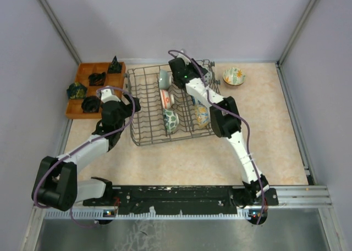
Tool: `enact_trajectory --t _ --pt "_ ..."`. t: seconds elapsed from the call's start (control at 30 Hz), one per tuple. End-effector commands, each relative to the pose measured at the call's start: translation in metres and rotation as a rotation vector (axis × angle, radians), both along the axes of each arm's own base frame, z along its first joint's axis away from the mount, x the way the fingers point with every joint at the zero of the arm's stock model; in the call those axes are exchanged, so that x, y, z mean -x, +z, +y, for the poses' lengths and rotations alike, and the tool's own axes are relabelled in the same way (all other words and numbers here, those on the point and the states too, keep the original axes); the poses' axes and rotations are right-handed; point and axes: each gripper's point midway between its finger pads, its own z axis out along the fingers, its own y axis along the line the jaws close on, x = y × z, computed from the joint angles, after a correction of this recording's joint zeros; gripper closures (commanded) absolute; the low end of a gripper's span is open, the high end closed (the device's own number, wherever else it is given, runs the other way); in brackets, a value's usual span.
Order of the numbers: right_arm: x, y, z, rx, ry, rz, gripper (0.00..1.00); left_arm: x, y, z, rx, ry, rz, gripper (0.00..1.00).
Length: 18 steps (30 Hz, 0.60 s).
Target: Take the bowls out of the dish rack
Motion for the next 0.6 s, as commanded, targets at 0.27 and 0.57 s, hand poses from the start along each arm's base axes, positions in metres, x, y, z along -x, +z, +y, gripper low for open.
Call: enact_trajectory --t 0.27,0.57 --pt "-0.001 0.017 0.002 0.024 -0.031 -0.064 0.90 -0.004 0.002 0.001 0.005 0.005 -0.016 0.01" --pt "0.002 0.033 0.002 0.055 -0.052 -0.120 0.98 -0.005 0.002 0.000 0.007 0.001 -0.016 0.01"
